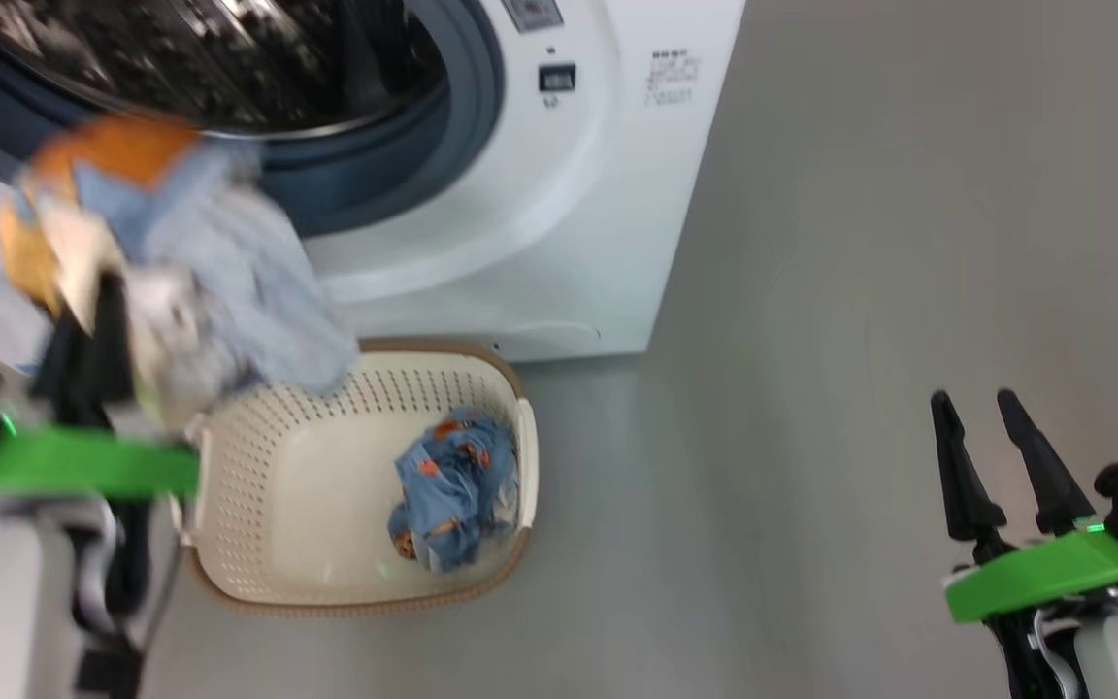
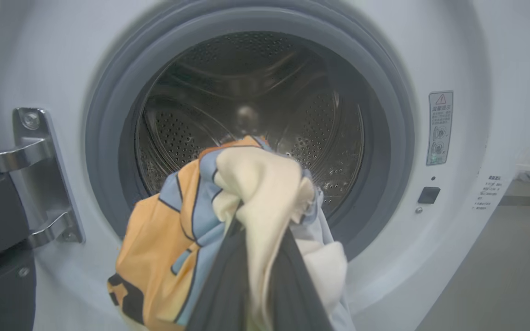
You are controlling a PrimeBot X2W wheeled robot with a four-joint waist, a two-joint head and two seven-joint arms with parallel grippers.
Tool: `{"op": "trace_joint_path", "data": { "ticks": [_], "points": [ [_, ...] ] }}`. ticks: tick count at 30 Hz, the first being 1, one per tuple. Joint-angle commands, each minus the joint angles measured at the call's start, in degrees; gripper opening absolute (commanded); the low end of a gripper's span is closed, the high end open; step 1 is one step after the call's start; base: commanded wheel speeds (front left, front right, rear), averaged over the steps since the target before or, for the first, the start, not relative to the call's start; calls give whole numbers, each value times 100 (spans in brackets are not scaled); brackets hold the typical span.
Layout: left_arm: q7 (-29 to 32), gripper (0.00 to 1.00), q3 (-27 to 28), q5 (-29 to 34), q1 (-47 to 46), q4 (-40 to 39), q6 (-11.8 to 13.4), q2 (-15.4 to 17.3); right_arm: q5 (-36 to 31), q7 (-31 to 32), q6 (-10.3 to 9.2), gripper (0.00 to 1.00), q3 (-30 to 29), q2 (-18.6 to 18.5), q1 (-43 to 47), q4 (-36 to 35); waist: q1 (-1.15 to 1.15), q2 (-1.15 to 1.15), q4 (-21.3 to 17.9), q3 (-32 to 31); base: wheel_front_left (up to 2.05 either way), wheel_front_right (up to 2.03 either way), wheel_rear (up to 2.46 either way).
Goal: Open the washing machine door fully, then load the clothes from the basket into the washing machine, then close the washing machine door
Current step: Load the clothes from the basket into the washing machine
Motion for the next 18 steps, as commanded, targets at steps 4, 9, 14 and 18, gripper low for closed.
{"op": "trace_joint_path", "data": {
  "ticks": [4,9,14,18],
  "points": [
    [-53,0,224,-81,-1035,344,-9,356,-92,-28,9,100,154,38,-294,-163,0,0,-293,579,0,0,0],
    [-53,0,115,-138,-1944,1230,-9,560,-114,-28,9,100,254,155,-522,-181,0,0,-541,859,0,0,0],
    [-53,0,29,-211,-2668,2100,-9,722,-128,-28,9,100,302,257,-619,-210,0,0,-772,1033,0,0,0],
    [-53,0,-161,-256,-3154,2842,-9,814,-122,-28,9,100,360,334,-649,-193,0,0,-944,1099,0,0,0]
  ]
}}
